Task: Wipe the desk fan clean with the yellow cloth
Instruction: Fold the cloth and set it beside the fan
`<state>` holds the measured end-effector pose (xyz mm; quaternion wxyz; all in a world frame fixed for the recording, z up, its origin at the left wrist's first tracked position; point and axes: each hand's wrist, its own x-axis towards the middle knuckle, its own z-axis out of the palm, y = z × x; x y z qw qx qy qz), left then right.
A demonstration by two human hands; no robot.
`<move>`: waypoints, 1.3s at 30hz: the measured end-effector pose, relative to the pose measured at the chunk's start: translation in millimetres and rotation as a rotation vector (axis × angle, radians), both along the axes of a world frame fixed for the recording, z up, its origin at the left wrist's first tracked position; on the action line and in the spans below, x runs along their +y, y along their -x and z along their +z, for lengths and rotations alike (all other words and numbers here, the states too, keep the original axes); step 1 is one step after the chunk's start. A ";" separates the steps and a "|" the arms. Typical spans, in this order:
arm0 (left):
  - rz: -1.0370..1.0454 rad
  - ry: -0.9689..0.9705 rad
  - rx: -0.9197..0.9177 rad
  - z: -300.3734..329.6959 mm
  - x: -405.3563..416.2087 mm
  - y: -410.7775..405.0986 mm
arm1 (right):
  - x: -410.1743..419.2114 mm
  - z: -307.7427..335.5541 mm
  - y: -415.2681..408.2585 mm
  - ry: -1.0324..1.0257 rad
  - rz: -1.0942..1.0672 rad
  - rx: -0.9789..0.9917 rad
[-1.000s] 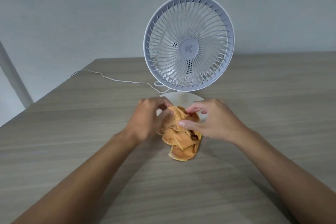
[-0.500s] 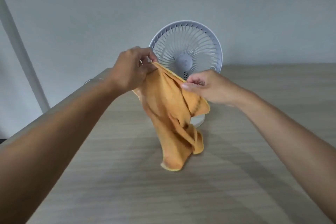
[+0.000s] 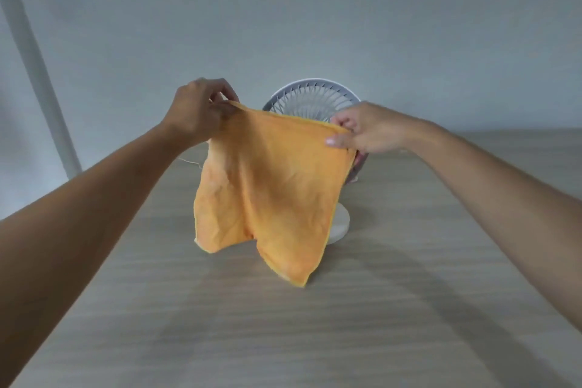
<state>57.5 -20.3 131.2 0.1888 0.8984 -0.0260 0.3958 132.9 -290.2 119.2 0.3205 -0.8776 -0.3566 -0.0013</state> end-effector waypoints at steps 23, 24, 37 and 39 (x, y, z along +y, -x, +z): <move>-0.597 0.056 0.986 -150.3 -23.0 151.2 | -86.4 -132.0 123.8 0.453 0.313 0.351; -0.555 0.070 0.941 -148.6 -19.2 142.9 | -85.3 -130.8 117.1 0.407 0.285 0.318; -0.005 -0.072 0.704 -176.8 -4.3 -1.7 | -43.4 -165.2 -7.7 0.314 -0.229 0.092; 0.045 -0.178 0.670 -182.9 -10.8 -3.5 | -37.7 -172.3 -11.8 0.412 -0.279 -0.045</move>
